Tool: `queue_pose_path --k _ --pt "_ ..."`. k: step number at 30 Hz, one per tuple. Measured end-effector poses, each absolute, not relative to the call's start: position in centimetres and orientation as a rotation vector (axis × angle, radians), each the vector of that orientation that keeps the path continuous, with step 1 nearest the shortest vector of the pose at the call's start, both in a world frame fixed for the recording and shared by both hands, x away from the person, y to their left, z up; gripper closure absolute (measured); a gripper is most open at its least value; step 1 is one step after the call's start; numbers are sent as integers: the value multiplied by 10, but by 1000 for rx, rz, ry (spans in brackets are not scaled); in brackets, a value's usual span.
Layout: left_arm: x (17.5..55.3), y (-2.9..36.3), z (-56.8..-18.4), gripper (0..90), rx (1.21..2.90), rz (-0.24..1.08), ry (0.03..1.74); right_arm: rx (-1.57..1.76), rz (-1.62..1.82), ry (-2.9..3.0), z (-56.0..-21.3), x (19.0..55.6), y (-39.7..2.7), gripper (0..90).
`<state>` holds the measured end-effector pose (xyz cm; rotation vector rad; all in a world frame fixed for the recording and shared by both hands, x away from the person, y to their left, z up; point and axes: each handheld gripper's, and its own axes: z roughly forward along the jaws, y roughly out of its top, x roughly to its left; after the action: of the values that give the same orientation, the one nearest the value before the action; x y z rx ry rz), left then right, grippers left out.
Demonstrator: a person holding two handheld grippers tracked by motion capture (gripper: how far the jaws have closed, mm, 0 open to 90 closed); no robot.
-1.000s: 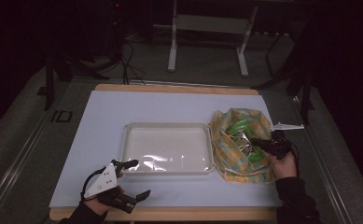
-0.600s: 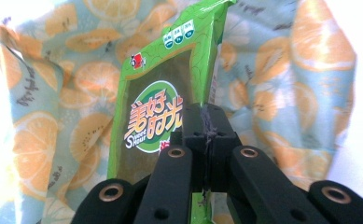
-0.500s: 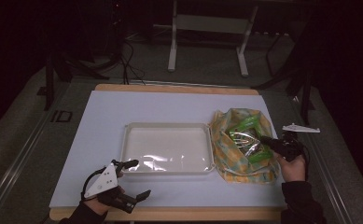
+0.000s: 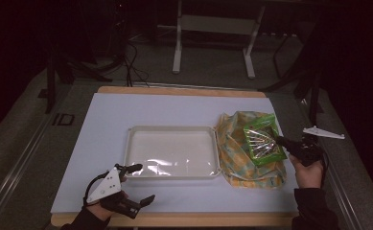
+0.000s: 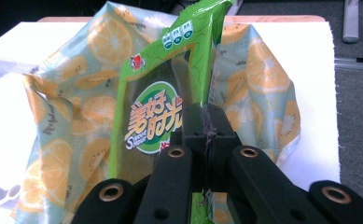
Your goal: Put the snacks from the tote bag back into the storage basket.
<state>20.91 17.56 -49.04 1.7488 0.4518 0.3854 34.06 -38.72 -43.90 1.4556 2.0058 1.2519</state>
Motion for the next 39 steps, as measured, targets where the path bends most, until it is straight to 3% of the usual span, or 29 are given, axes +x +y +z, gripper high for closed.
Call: queue_pose_path --k 39 --pt "208 175 -490 11 1748 389 451 1395 1315 1865 -376 327 -384 895"
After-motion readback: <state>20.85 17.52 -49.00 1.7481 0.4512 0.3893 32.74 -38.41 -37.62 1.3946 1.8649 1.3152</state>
